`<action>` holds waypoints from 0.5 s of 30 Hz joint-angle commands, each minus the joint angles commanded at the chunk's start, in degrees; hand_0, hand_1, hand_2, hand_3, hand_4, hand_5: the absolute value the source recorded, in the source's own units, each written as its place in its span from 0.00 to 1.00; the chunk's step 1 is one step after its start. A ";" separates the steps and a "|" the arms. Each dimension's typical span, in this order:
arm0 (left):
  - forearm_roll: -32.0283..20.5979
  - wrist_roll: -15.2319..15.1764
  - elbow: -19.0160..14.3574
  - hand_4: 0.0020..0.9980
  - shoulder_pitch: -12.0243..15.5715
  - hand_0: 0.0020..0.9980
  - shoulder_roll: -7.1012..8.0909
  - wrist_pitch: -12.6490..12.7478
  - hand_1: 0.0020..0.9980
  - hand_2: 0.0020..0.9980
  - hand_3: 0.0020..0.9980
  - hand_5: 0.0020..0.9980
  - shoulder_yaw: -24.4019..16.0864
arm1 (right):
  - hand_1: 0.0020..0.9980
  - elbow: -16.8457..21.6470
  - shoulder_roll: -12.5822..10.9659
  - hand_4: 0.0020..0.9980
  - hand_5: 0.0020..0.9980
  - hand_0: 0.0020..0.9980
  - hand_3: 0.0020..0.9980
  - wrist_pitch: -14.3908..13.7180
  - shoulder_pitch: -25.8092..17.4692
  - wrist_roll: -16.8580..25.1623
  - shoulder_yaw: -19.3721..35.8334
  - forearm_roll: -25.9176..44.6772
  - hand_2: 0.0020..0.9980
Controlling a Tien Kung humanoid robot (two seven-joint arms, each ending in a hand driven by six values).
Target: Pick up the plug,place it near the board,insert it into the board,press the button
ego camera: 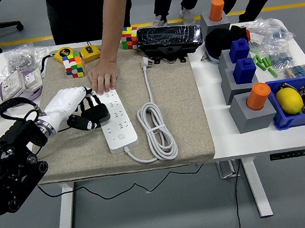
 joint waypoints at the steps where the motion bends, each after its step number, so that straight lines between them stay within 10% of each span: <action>1: -0.03 -0.02 0.02 0.86 0.05 0.25 0.00 0.07 0.27 0.33 0.47 0.00 0.07 | 0.73 0.00 0.00 1.00 1.00 0.78 0.76 0.00 0.01 0.02 0.01 0.00 0.73; 15: -0.28 -0.07 0.24 0.86 0.26 0.25 0.22 -0.08 0.27 0.33 0.47 0.00 0.76 | 0.73 0.00 0.04 1.00 1.00 0.78 0.76 -0.12 -0.17 -0.07 0.00 -0.02 0.73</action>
